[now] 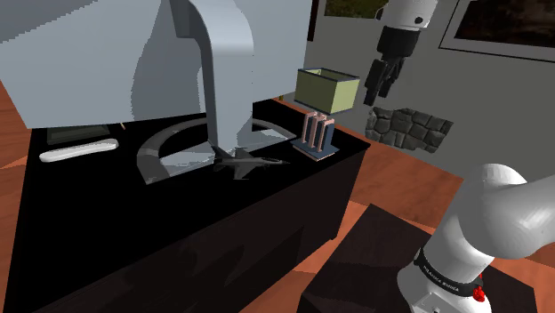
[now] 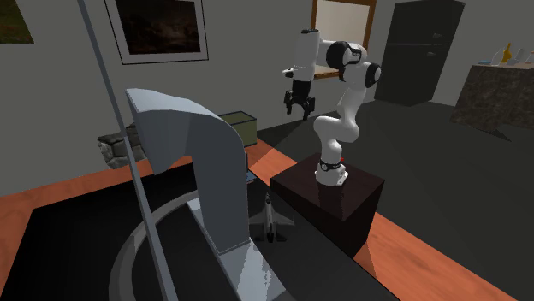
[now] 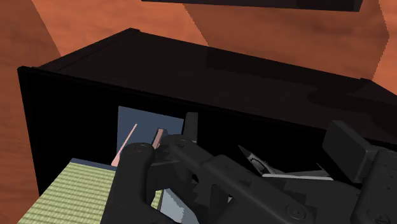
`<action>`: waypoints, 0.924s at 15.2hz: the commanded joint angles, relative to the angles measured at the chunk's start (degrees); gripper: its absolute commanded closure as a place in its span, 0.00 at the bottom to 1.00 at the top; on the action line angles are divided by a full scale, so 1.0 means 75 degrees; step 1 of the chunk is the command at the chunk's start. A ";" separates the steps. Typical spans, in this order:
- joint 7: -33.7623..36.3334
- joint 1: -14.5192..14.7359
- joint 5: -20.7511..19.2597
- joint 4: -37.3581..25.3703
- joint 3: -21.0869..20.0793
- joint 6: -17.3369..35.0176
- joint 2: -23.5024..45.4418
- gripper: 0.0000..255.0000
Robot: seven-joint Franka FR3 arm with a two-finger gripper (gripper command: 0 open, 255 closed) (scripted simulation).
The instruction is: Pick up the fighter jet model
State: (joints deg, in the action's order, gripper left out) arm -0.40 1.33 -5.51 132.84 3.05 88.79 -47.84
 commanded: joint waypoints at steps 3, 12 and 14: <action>-0.0264 0.0129 -0.0045 0.0214 0.0085 0.0575 0.0282 0.00; -0.1452 0.0721 -0.0141 0.0662 0.0426 0.3094 0.2004 0.00; -0.1723 0.0854 -0.0129 0.0650 0.0486 0.3621 0.2468 0.00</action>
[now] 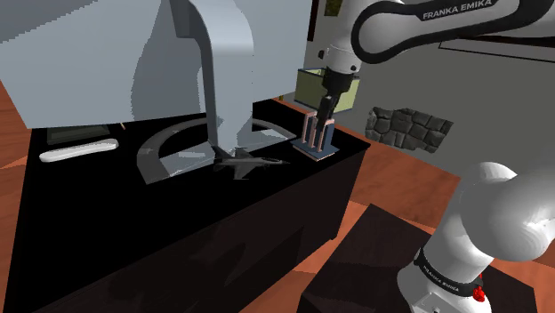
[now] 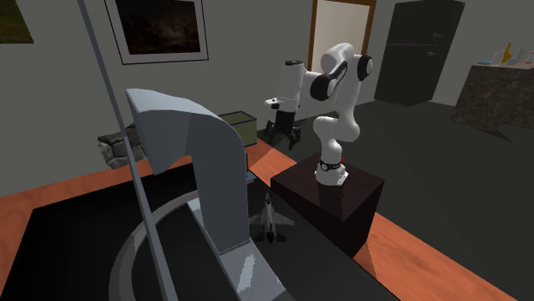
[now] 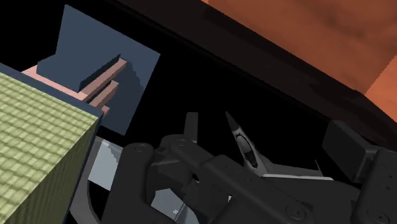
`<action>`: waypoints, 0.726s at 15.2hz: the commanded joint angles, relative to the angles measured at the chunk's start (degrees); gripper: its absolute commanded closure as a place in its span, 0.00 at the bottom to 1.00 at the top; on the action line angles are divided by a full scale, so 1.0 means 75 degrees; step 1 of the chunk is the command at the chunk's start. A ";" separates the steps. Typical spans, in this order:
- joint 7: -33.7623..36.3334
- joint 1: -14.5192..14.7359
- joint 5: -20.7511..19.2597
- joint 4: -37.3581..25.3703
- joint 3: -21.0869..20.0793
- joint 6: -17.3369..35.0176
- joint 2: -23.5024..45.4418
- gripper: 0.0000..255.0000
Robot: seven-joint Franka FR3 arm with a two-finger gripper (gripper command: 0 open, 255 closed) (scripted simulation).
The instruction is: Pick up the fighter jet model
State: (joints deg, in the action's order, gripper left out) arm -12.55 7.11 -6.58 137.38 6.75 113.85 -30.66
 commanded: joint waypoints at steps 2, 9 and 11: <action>-0.0379 0.0217 0.0043 -0.0007 0.0046 0.0787 0.0663 0.00; -0.1404 0.0667 0.0281 -0.0474 0.0148 0.2368 0.2465 0.00; -0.1714 0.0781 0.0388 -0.0682 0.0144 0.2754 0.2994 0.00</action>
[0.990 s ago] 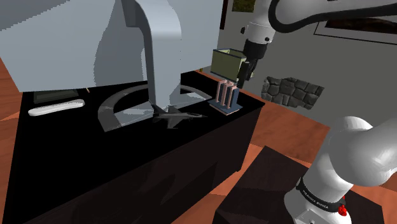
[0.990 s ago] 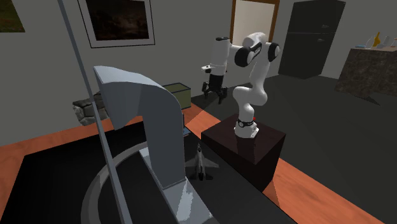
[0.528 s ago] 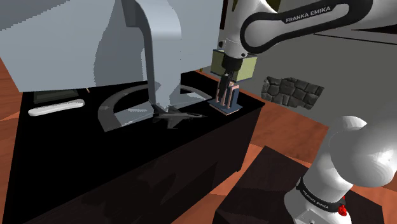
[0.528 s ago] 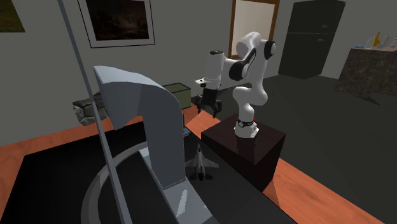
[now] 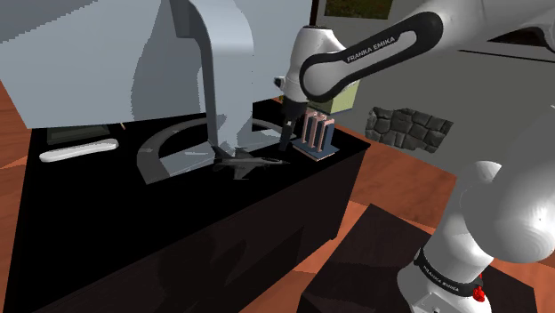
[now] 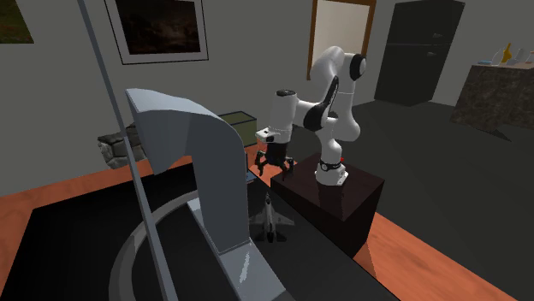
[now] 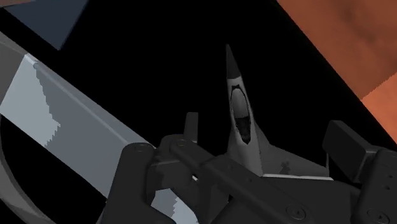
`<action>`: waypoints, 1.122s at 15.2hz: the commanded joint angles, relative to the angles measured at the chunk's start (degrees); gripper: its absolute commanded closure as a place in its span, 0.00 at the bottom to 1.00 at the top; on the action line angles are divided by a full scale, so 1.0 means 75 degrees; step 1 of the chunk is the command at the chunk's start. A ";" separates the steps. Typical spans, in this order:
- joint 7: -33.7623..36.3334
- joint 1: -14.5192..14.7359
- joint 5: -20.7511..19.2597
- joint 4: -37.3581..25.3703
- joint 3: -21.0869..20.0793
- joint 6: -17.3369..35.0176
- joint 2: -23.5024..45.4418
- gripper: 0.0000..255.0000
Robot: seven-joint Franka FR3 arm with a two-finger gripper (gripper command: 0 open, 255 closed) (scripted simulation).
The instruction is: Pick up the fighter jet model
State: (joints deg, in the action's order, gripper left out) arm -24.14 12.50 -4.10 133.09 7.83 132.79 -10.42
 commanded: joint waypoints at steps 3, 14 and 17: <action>-0.0644 0.0202 0.0239 -0.0480 -0.0047 0.0747 0.1089 0.00; -0.1091 0.0273 0.0477 -0.0577 -0.0146 0.1881 0.2245 0.00; -0.1079 0.0278 0.0472 -0.0571 -0.0149 0.1878 0.2237 1.00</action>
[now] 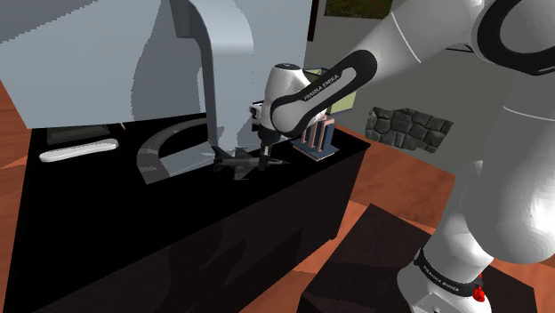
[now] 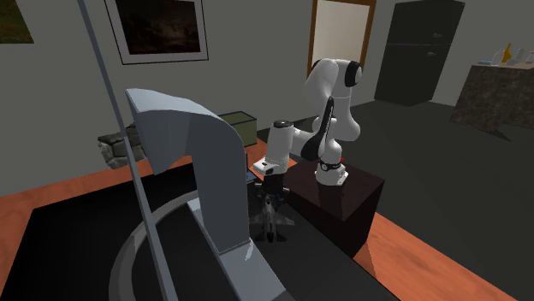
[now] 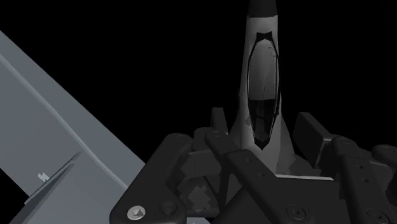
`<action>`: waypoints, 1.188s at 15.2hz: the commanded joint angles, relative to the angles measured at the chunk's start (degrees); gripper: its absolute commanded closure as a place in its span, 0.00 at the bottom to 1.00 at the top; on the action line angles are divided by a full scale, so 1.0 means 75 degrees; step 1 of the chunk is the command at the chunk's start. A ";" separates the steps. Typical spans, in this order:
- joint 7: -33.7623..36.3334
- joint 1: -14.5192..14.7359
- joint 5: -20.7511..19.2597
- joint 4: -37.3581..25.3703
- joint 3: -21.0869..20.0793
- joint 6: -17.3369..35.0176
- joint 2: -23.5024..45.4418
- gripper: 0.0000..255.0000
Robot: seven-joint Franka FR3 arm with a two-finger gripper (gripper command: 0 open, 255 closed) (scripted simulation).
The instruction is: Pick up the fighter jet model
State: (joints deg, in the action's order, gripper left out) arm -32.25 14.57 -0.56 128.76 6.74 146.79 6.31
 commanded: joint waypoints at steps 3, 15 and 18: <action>-0.0002 0.0000 0.0001 0.0011 -0.0001 0.0012 0.0002 1.00; 0.0032 0.0010 -0.0068 -0.0245 0.0010 -0.0677 -0.0435 1.00; 0.0045 0.0013 -0.0092 -0.0375 0.0010 -0.0976 -0.0605 1.00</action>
State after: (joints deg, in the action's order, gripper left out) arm -32.01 14.68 -1.16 126.18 6.79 140.21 2.46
